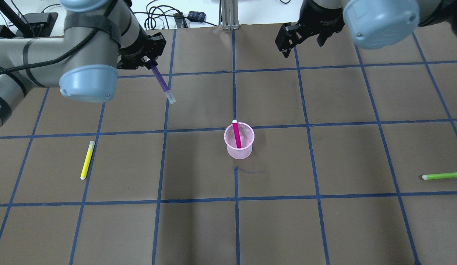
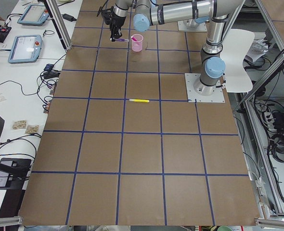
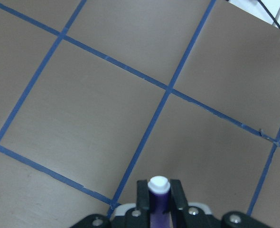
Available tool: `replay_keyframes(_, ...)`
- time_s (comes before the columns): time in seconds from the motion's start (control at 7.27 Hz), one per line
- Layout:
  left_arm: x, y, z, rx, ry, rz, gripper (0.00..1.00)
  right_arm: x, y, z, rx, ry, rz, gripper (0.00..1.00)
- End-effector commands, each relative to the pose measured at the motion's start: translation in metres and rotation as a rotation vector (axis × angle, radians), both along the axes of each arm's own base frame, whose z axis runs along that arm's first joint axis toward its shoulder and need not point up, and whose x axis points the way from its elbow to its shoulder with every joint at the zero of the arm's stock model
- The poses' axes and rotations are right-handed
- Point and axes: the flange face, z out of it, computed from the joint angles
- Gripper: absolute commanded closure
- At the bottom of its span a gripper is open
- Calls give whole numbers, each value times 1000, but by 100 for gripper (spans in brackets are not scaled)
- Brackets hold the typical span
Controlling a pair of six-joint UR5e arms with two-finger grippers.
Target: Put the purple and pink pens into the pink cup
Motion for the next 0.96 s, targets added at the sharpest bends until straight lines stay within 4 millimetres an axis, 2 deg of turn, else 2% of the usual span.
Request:
replay_keyframes(0.0, -62, 24, -12, -57, -58, 17, 100, -16, 7, -2, 59, 37, -37, 0)
replay_keyframes(0.14, -94, 35, -26, -54, -86, 35, 100, -20, 8, -4, 67, 38, -45, 0)
replay_keyframes(0.41, -143, 52, -45, -95, -83, 82, 100, -20, 8, -4, 64, 38, -47, 0)
replay_keyframes(0.55, -160, 56, -53, -121, -80, 89, 100, -20, 7, -4, 62, 38, -47, 0)
replay_keyframes(0.83, -180, 61, -78, -124, -107, 91, 100, -20, 7, -3, 61, 38, -47, 0)
